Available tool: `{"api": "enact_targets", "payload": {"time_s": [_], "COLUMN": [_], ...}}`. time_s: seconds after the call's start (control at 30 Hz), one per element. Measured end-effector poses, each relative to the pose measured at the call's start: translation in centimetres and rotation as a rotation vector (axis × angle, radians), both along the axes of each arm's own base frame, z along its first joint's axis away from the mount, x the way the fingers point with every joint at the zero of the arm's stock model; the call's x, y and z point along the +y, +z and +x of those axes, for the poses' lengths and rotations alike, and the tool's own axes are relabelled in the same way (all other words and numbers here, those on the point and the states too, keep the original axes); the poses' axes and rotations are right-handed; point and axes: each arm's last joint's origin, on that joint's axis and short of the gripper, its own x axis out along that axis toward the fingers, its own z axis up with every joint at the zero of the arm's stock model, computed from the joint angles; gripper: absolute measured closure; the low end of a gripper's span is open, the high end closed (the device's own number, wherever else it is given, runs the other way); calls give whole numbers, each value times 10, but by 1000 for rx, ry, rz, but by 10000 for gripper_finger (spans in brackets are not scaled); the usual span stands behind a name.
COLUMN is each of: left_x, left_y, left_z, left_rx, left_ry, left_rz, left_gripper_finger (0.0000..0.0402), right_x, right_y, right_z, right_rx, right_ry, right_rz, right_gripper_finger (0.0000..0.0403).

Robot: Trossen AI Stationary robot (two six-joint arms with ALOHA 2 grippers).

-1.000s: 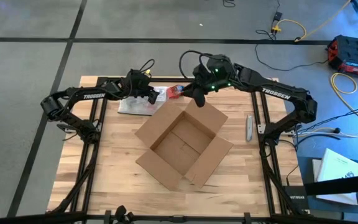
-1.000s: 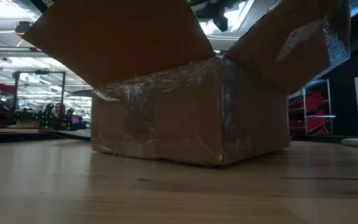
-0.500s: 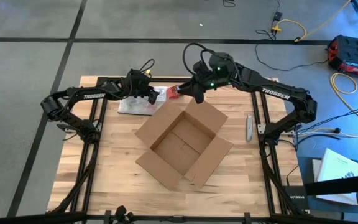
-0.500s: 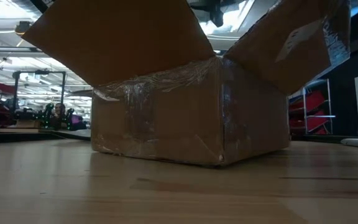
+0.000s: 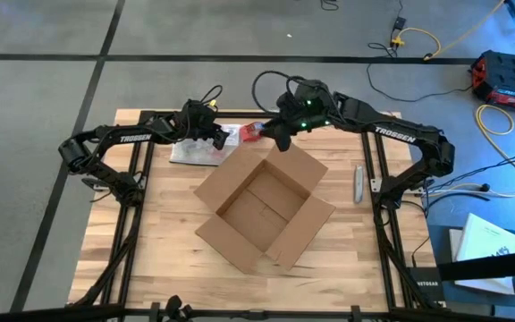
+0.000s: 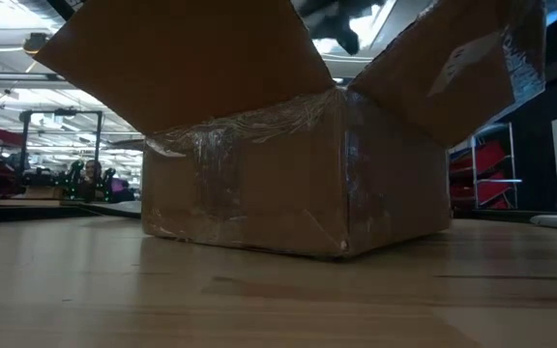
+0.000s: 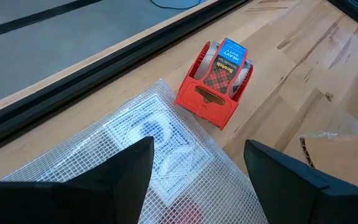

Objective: Unpack boxes
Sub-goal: Break down the box until it is fully flat

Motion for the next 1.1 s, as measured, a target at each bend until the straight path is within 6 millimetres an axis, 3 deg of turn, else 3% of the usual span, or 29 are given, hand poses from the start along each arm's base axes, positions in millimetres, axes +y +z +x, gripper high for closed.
{"api": "enact_targets", "payload": {"time_s": [0.57, 0.87, 1.1], "left_x": [0, 0, 0], "left_y": [0, 0, 0], "left_z": [0, 0, 0], "left_rx": [1, 1, 1], "left_ry": [0, 0, 0], "left_rz": [-1, 0, 0], "left_gripper_finger": [163, 163, 163], "right_x": [-6, -29, -43], "right_y": [-36, -39, -62], "right_z": [-37, -52, -64], "right_rx": [605, 631, 662], "right_ry": [146, 111, 99], "right_rz": [-389, -288, -148], "right_gripper_finger": [238, 238, 238]}}
